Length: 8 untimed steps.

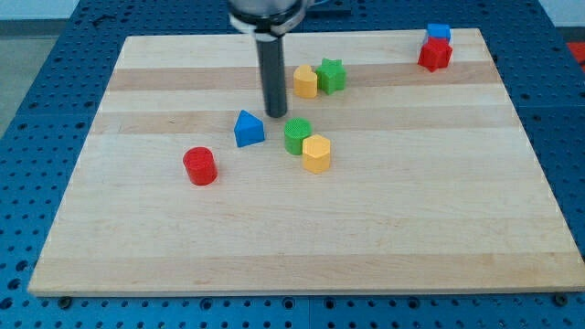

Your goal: Push the green circle slightly down

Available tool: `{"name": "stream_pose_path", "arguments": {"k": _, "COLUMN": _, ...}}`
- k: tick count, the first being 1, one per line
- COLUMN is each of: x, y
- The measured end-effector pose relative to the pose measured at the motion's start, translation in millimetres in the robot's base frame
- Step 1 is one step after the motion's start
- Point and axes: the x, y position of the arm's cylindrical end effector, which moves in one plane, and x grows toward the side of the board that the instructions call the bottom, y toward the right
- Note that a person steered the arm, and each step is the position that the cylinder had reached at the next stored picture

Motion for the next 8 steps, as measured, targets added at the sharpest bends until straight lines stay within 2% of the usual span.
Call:
{"name": "stream_pose_path", "arguments": {"k": 1, "x": -11, "y": 30}}
{"name": "stream_pose_path", "arguments": {"k": 5, "x": 6, "y": 50}}
{"name": "stream_pose_path", "arguments": {"k": 7, "x": 26, "y": 40}}
{"name": "stream_pose_path", "arguments": {"k": 8, "x": 37, "y": 17}}
